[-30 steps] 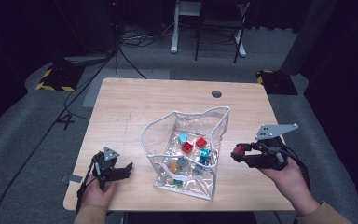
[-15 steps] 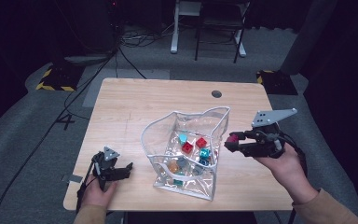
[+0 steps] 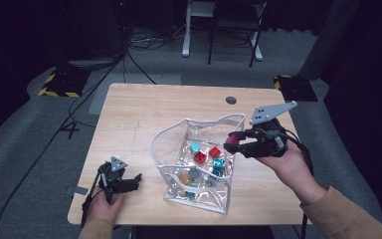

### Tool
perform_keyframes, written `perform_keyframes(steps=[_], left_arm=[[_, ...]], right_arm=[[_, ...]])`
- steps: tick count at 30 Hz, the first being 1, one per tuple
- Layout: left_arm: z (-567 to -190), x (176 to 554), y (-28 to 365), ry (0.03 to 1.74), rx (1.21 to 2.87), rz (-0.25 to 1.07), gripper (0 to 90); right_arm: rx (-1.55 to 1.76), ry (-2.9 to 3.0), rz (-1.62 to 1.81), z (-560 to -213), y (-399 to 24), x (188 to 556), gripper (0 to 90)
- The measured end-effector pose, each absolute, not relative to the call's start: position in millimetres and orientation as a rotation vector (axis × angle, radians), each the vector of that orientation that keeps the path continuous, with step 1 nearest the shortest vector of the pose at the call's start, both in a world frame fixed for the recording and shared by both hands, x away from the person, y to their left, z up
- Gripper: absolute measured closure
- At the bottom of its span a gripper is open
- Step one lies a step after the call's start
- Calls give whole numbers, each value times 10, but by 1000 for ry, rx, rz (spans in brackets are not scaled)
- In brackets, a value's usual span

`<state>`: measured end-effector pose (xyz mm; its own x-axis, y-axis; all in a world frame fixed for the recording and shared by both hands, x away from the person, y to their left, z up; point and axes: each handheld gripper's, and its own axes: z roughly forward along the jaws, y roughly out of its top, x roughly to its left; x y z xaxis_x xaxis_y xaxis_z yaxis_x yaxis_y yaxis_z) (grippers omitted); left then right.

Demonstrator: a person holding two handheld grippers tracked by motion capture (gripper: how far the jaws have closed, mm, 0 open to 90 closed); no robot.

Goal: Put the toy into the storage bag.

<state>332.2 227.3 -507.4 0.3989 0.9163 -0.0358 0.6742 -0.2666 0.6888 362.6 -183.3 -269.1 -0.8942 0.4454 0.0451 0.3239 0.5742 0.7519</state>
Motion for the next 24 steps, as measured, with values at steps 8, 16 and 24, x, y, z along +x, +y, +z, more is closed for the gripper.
perform_keyframes(steps=[8, 16, 24], left_arm=[[-5074, 3322, 2273, 1353, 2032, 498, 152], [-5074, 3322, 2273, 1353, 2032, 498, 152], [-5074, 3322, 2273, 1353, 2032, 498, 152]], right_arm=[[639, 2689, 1180, -2691, -1617, 3760, 583], [622, 2729, 1137, -2749, -1398, 3870, 583], [620, 2775, 1081, -2891, -1198, 3984, 583]])
